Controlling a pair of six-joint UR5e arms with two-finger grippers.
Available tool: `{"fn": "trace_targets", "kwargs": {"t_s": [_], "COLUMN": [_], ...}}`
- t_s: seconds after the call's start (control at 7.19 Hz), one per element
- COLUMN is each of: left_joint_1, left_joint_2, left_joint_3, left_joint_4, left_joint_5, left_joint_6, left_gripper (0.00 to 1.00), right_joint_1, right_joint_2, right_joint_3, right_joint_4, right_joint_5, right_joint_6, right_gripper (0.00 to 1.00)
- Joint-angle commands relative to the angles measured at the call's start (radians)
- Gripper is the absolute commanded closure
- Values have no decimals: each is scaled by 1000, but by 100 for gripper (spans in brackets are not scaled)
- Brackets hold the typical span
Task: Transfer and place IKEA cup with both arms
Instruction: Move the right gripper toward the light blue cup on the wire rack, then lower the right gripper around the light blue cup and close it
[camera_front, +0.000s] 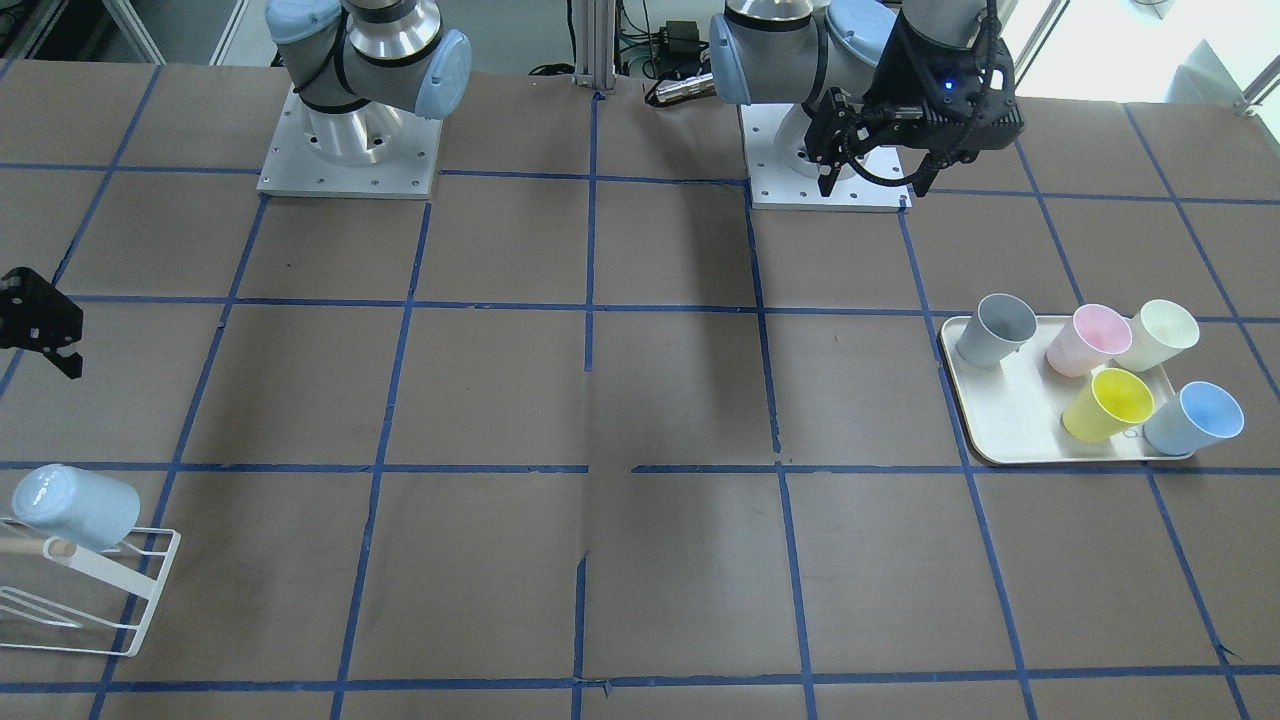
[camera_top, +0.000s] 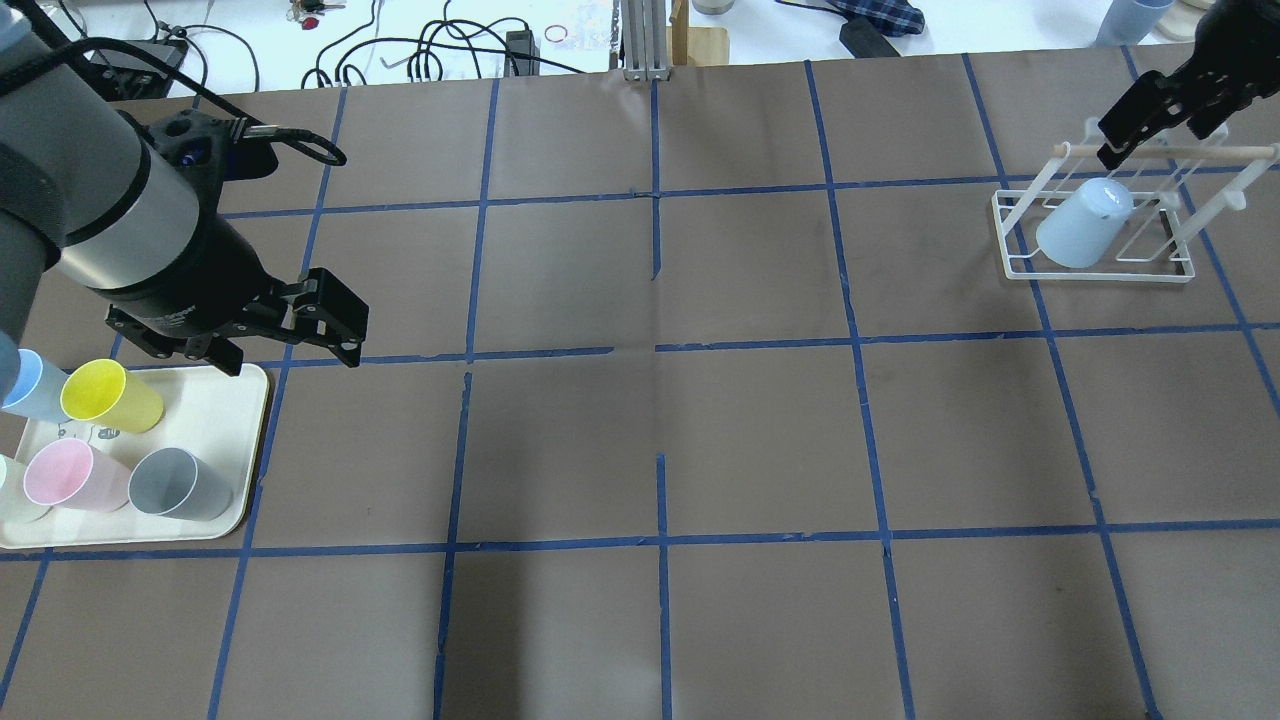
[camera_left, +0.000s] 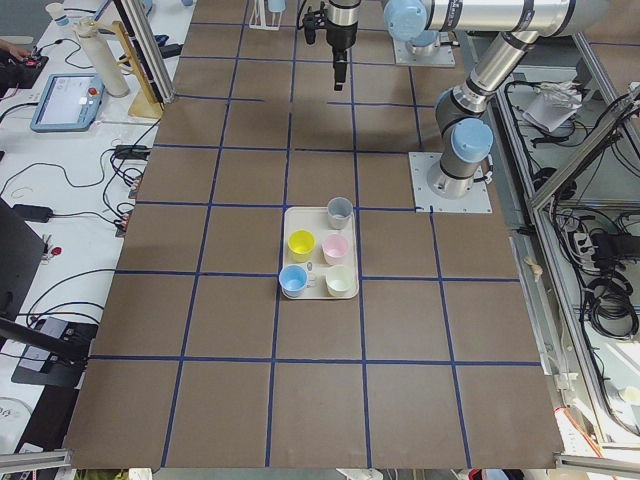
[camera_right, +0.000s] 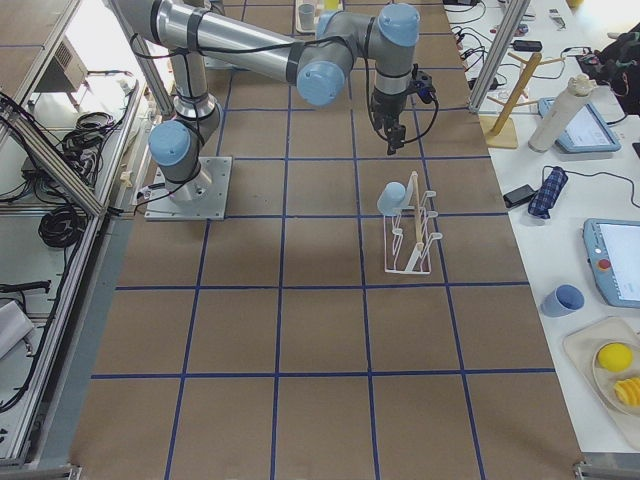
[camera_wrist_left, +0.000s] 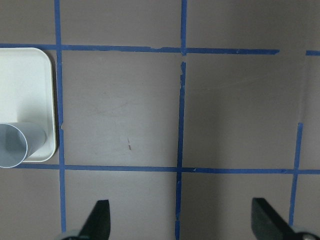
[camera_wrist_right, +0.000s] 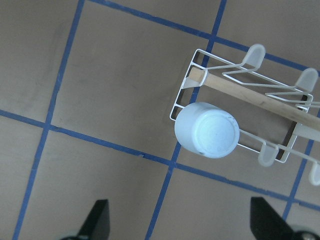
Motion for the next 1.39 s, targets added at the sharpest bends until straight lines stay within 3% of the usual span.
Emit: {"fn": "trace_targets", "kwargs": {"t_s": [0.0,0.28,1.25], "left_joint_1": [-1,-1,-1], "left_joint_2": [3,3,0], "left_joint_3": [2,5,10], "left_joint_4": [0,0,0], "left_joint_5": [-2,0,-2], "left_joint_6": [0,0,-1], "left_gripper": [0,0,0], "right_joint_1": [-39,-39,-34], "right_joint_2": [64,121,215], "right_joint_3": [60,82,76], "right_joint_4": [-95,-185,-262], "right_joint_5": [2,0,3], "right_joint_6": [-74,-74,-62], "right_gripper": [0,0,0]}}
